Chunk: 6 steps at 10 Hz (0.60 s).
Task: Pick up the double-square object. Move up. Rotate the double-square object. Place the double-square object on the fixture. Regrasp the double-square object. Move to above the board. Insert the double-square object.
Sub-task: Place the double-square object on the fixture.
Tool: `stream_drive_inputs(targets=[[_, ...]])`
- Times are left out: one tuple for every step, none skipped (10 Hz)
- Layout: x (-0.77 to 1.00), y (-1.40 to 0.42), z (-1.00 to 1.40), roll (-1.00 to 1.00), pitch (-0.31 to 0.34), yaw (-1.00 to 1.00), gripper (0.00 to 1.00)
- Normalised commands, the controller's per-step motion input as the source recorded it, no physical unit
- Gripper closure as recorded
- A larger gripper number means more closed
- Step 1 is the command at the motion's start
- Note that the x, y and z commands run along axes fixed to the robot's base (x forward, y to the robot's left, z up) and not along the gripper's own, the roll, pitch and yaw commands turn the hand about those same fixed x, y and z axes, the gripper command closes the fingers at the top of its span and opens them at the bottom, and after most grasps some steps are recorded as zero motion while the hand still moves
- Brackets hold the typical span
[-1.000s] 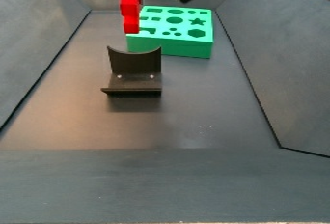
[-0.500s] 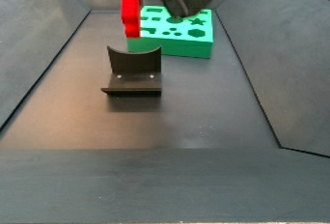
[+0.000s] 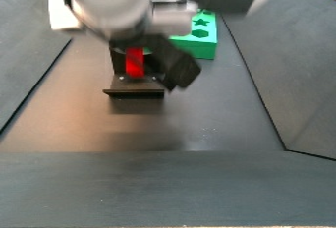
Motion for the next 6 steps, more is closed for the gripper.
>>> stream_drive_inputs(targets=[[0.18, 0.13, -1.0, -0.2, -0.001, -0.17, 1.0], [0.13, 0.1, -0.7, -0.16, -0.031, -0.14, 1.0], [0.1, 0.08, -0.49, -0.13, -0.047, -0.12, 1.0], [0.06, 0.07, -0.34, -0.08, -0.059, -0.09, 1.0], [0.05, 0.07, -0.34, -0.08, -0.061, -0.08, 1.0], [0.05, 0.07, -0.34, -0.08, -0.061, -0.05, 1.0]])
